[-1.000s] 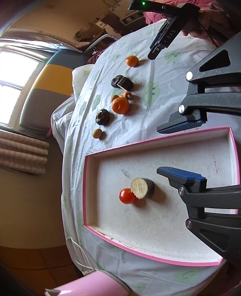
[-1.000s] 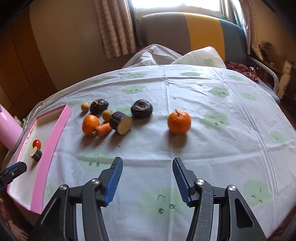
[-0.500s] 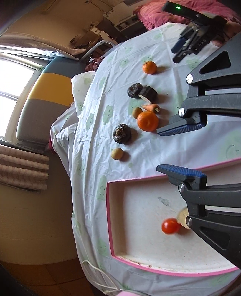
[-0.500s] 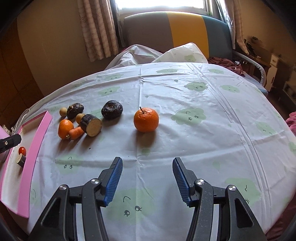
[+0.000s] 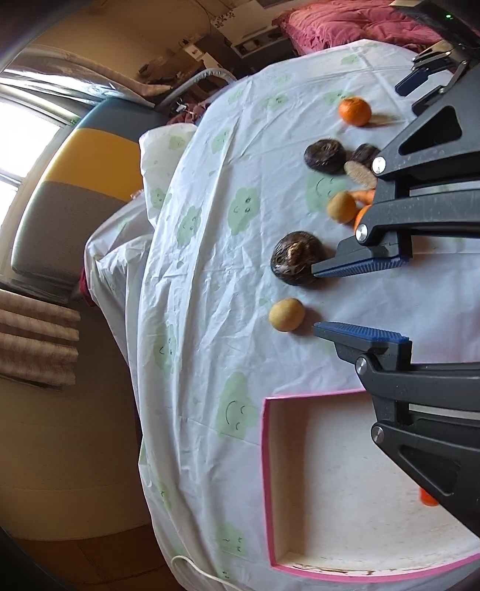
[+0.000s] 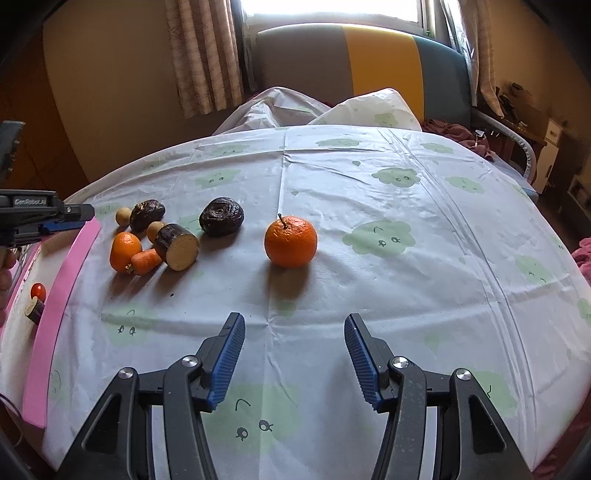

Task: Organize fruits
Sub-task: 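Reach the left gripper to the small round potato and grasp it, then carry the potato into the tray and release it from the left gripper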

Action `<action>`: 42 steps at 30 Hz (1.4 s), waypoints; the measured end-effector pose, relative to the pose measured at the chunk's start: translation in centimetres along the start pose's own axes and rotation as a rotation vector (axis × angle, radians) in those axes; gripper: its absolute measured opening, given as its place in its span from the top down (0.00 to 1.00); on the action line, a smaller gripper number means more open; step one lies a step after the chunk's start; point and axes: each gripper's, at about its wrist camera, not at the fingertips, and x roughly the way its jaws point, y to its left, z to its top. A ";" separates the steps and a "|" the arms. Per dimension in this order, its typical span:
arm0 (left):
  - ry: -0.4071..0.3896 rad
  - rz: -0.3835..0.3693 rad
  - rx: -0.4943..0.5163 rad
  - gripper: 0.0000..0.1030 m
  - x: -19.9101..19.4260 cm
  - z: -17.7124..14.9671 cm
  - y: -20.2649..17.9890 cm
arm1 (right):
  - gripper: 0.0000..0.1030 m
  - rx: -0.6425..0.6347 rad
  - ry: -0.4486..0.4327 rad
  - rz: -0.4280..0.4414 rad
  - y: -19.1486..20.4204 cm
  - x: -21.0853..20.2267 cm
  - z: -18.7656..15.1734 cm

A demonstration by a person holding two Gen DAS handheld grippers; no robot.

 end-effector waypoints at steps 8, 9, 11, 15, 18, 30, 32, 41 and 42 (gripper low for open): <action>0.013 0.062 -0.004 0.70 3.0 2.2 -0.1 | 0.44 -0.009 -0.003 0.015 0.2 0.1 0.2; 0.016 0.086 0.001 0.70 3.4 2.3 -0.1 | 0.44 -0.009 -0.003 0.017 0.3 0.1 0.3; 0.037 0.095 0.002 0.70 4.4 2.4 0.0 | 0.44 -0.007 -0.003 0.021 0.3 0.2 0.3; 0.043 0.115 0.045 0.74 5.6 2.0 -0.2 | 0.44 0.002 -0.007 0.023 0.0 0.3 0.6; 0.017 0.121 0.070 0.74 5.1 1.5 -0.4 | 0.44 0.018 -0.008 0.025 -0.4 0.4 0.8; -0.034 0.076 0.076 0.74 -0.3 -3.4 -1.9 | 0.44 0.069 0.020 0.051 -1.5 1.5 0.3; -0.045 0.061 0.098 0.74 -1.3 -4.7 -2.8 | 0.44 0.060 0.021 0.047 -1.4 1.6 0.3; -0.070 0.012 0.141 0.74 -4.6 -11.8 -5.5 | 0.18 -0.007 0.021 0.065 -0.1 2.1 -0.1; -0.075 0.011 0.147 0.74 -4.7 -12.5 -5.7 | 0.17 -0.022 0.022 0.057 0.2 2.2 -0.2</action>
